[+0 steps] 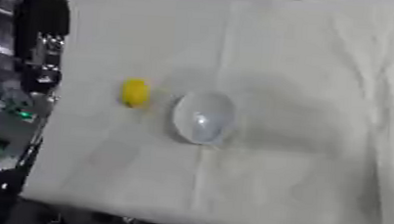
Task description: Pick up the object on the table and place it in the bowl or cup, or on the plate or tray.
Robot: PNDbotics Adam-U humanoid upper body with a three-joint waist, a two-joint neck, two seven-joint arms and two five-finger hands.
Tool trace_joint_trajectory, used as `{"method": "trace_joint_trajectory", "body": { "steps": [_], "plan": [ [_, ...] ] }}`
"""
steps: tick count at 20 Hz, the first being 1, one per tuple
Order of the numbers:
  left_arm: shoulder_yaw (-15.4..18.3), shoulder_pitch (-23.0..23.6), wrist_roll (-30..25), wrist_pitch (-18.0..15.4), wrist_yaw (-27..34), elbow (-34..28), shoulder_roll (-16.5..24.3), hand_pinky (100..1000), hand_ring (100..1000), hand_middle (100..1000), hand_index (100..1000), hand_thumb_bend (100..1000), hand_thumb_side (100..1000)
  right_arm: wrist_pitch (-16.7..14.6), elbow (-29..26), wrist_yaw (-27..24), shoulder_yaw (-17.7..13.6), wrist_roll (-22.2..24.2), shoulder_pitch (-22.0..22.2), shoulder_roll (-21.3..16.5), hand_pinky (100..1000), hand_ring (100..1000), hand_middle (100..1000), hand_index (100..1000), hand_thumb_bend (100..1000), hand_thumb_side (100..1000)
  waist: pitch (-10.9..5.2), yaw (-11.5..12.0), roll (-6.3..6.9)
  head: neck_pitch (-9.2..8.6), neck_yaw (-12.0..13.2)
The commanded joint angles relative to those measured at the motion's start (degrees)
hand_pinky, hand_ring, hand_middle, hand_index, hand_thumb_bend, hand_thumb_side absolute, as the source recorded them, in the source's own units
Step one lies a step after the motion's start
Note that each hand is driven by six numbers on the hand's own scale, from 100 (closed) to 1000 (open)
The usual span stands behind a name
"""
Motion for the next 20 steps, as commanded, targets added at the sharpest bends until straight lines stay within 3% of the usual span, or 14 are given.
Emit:
{"method": "trace_joint_trajectory", "body": {
  "steps": [1, 11, 14, 18, 20],
  "plan": [
    [0.24, -0.62, 0.12, 0.05, -0.44, -0.96, 0.37, 987, 1000, 981, 978, 100, 824, 0.11, -0.45, 0.28, -0.25, -0.20, -0.75, -0.55, 784, 859, 901, 899, 100, 983, -0.97, 0.12, -0.27, -0.26, -0.58],
    [0.23, -0.43, -0.16, 0.40, -0.62, -0.96, 0.55, 978, 1000, 972, 972, 100, 804, 0.32, -0.45, 0.47, -0.32, -0.39, -0.76, -0.61, 771, 851, 896, 888, 100, 982, -1.11, 0.10, -0.31, -0.26, -0.63],
    [-0.89, 0.14, -2.70, 2.57, -1.92, -0.86, 4.30, 883, 931, 933, 945, 100, 715, 0.42, -0.45, 0.54, -0.22, -0.42, -0.69, -0.87, 768, 848, 893, 882, 100, 988, -1.06, -0.06, -0.30, -0.26, -0.54],
    [-3.06, 0.35, -7.47, 6.11, -3.78, 0.74, 10.72, 697, 791, 841, 896, 160, 702, 0.60, -0.45, 0.53, -0.08, -0.40, -0.57, -1.00, 762, 842, 890, 876, 100, 989, -1.11, -0.22, -0.04, -0.26, -0.22],
    [-3.62, 0.00, -7.71, 7.06, -3.58, 1.92, 12.40, 683, 772, 816, 883, 169, 694, 0.73, -0.45, 0.51, -0.05, -0.36, -0.48, -0.93, 759, 840, 888, 874, 100, 991, -1.10, -0.28, 0.09, -0.26, -0.21]
  ]
}}
